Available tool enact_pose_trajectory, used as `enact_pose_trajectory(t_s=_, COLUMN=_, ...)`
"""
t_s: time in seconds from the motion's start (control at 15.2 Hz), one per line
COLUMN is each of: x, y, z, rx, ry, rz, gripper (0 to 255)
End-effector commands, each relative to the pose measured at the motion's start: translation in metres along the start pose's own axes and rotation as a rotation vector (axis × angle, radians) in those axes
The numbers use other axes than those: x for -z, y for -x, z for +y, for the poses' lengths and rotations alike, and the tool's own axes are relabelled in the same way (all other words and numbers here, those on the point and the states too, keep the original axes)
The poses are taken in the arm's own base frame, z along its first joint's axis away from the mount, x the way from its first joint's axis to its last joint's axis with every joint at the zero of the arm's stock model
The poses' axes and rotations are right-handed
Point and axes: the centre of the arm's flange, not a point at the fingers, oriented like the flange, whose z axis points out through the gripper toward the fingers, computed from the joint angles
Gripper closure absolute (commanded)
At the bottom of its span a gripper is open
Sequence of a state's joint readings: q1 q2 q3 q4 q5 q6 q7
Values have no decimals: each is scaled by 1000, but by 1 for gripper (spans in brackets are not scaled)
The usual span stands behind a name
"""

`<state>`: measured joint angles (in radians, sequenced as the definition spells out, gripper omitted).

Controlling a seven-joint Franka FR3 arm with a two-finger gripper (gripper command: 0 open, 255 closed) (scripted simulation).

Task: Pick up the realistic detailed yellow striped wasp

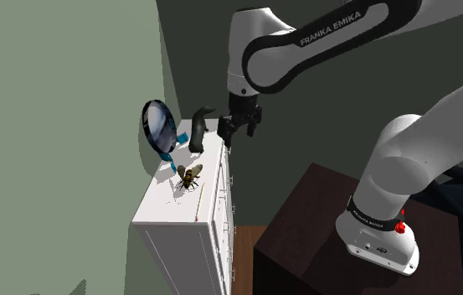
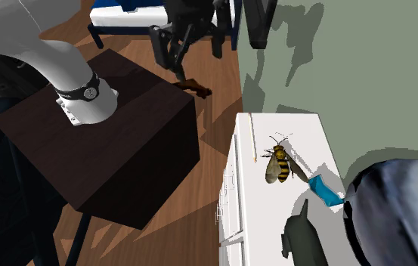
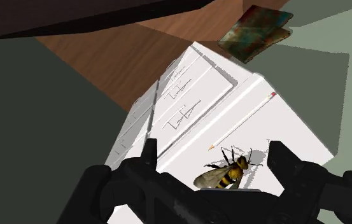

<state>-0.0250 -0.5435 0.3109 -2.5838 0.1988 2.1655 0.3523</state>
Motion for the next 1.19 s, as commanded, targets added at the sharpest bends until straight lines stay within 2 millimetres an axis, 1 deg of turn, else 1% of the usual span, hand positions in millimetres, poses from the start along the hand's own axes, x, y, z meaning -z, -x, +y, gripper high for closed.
enact_pose_trajectory(t_s=0.0, x=-22, y=-9, z=-14, rx=-54, ry=-1, rz=19, gripper=0)
enact_pose_trajectory(t_s=0.53, x=-104, y=-52, z=-58, rx=-255, ry=8, rz=84, gripper=0)
enact_pose_trajectory(t_s=1.12, x=-192, y=-116, z=-96, rx=-481, ry=17, rz=158, gripper=0)
